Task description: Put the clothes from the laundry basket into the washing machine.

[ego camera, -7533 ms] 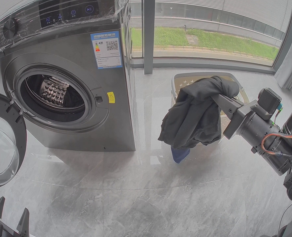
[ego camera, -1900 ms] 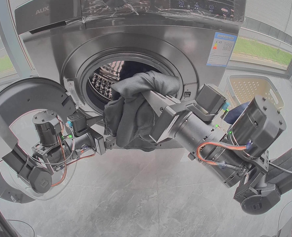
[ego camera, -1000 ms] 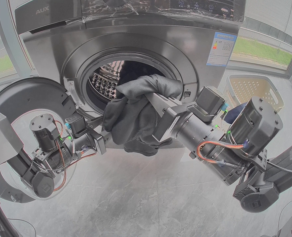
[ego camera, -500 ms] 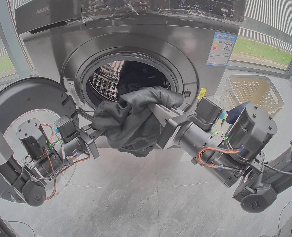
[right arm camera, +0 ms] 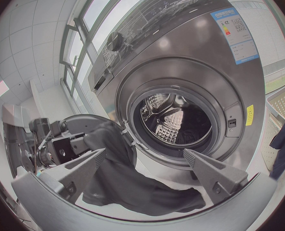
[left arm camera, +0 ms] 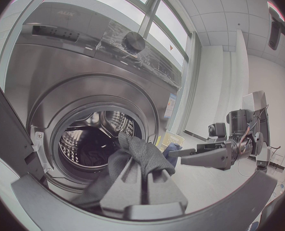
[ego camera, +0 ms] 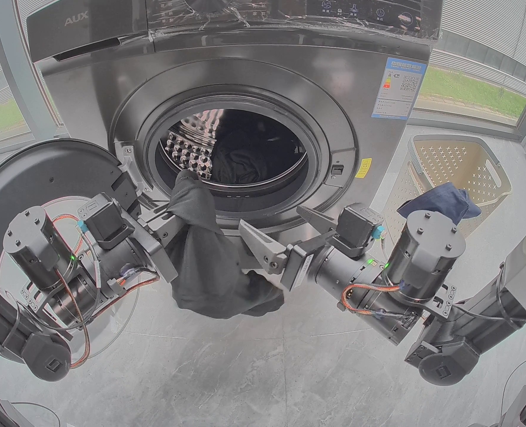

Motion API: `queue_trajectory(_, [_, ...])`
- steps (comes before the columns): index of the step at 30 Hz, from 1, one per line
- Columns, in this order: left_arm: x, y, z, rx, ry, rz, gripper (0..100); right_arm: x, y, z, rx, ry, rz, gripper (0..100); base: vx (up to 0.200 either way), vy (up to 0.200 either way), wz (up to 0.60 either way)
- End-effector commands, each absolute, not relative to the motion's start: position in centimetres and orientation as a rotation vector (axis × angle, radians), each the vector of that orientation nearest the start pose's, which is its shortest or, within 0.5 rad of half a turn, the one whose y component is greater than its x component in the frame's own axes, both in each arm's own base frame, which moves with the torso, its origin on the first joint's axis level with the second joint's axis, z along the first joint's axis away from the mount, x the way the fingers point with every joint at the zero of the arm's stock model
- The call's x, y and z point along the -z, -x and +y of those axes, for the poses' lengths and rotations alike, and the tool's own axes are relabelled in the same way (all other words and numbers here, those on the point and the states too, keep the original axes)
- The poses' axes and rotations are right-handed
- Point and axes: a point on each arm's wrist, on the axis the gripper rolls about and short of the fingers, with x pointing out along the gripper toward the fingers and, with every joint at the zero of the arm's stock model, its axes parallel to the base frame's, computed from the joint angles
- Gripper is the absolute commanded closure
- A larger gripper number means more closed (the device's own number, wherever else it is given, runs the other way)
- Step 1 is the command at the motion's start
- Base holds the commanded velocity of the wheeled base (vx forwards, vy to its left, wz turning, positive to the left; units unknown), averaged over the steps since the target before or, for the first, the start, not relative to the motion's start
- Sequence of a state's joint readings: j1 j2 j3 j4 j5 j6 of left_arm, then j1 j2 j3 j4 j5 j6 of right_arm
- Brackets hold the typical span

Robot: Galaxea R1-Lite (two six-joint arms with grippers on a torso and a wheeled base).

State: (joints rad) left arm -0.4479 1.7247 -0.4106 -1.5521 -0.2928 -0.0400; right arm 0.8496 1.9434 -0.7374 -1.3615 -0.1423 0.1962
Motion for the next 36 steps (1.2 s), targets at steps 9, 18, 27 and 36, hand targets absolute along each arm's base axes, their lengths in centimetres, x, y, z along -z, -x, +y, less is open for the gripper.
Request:
queue_trajectory(9, [-17.5, -23.1, -12.4, 0.748, 0.066, -0.245, 100, -14.6, -22.4, 26.3, -0.739, -0.236, -0.031, 0, 0.0, 0.0, 0.0])
queue_trajectory(18, [-17.7, -24.4, -12.7, 0.671, 0.092, -0.258, 100, -13.6, -22.0, 26.8, -0.755, -0.217, -0.004, 0, 0.0, 0.0, 0.0])
queue_trajectory(27, [-18.1, -24.7, -12.9, 0.651, 0.111, -0.269, 100, -12.7, -22.3, 27.7, -0.763, -0.207, 0.002, 0, 0.0, 0.0, 0.0])
queue_trajectory(36, [-18.5, -25.4, -13.2, 0.614, 0.126, -0.293, 100, -12.5, -22.4, 28.7, -0.778, -0.205, -0.009, 0, 0.0, 0.0, 0.0])
